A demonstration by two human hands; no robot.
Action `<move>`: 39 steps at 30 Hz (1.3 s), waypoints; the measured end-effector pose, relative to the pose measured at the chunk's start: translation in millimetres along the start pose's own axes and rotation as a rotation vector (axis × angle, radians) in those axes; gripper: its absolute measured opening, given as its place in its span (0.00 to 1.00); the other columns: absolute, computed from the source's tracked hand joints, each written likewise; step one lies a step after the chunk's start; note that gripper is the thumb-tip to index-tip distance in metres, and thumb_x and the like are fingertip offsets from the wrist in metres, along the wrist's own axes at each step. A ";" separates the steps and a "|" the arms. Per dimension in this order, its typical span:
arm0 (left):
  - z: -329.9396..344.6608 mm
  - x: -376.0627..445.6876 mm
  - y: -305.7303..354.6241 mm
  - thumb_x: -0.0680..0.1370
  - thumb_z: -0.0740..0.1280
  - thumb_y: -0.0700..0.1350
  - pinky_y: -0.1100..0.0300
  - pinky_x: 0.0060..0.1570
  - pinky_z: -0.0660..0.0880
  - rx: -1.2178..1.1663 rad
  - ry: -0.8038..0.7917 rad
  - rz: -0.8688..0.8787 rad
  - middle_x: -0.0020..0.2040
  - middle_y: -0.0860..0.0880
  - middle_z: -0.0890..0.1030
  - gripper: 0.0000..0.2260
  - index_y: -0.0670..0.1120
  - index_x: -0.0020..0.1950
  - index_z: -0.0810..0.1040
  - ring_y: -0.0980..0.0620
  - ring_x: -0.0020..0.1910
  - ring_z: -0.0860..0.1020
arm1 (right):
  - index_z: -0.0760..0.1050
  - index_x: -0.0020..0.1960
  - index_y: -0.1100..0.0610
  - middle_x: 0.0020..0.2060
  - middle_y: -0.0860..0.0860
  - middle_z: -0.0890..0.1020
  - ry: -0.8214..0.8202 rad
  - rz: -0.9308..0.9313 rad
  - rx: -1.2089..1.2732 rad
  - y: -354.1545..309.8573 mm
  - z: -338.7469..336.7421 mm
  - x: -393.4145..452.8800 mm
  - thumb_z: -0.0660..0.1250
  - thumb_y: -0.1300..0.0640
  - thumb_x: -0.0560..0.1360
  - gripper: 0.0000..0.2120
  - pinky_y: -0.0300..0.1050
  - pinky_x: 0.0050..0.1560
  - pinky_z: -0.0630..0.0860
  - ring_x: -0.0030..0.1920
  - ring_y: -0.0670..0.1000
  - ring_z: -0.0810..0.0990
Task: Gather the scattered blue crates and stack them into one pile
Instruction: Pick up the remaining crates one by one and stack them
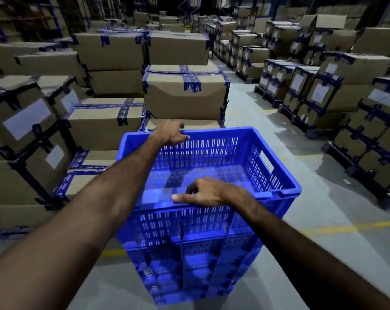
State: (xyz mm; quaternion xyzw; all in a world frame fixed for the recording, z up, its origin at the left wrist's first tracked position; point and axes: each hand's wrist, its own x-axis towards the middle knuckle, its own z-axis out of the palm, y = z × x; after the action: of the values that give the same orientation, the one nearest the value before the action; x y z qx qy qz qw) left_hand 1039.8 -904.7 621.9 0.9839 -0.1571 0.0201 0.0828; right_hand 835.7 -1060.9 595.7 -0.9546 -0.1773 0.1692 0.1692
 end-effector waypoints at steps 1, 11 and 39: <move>4.8 9.5 -0.9 0.76 0.66 0.67 0.47 0.62 0.76 0.001 -0.058 -0.003 0.64 0.41 0.82 0.30 0.47 0.68 0.78 0.41 0.61 0.79 | 0.81 0.41 0.55 0.39 0.50 0.84 -0.024 -0.008 0.000 -1.1 0.7 -0.3 0.50 0.13 0.64 0.46 0.53 0.56 0.78 0.43 0.52 0.81; 30.4 40.1 3.3 0.72 0.59 0.78 0.48 0.50 0.78 0.171 -0.050 0.020 0.37 0.47 0.78 0.31 0.49 0.38 0.71 0.45 0.41 0.78 | 0.81 0.45 0.52 0.42 0.50 0.83 -0.033 -0.045 -0.032 -1.1 2.1 -0.7 0.51 0.14 0.64 0.44 0.53 0.54 0.79 0.46 0.53 0.80; 18.2 -4.6 -6.0 0.77 0.67 0.66 0.45 0.64 0.73 0.049 0.128 0.170 0.69 0.41 0.79 0.37 0.48 0.79 0.66 0.39 0.66 0.78 | 0.83 0.48 0.48 0.43 0.41 0.85 0.183 -0.093 0.194 0.0 -7.9 -9.8 0.61 0.25 0.72 0.29 0.50 0.49 0.80 0.44 0.42 0.82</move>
State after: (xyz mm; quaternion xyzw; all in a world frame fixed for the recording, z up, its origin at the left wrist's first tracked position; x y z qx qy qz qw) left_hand 1037.5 -900.7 602.8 0.9655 -0.2336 0.0939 0.0668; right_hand 830.0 -1066.9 605.3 -0.9359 -0.1882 0.0898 0.2838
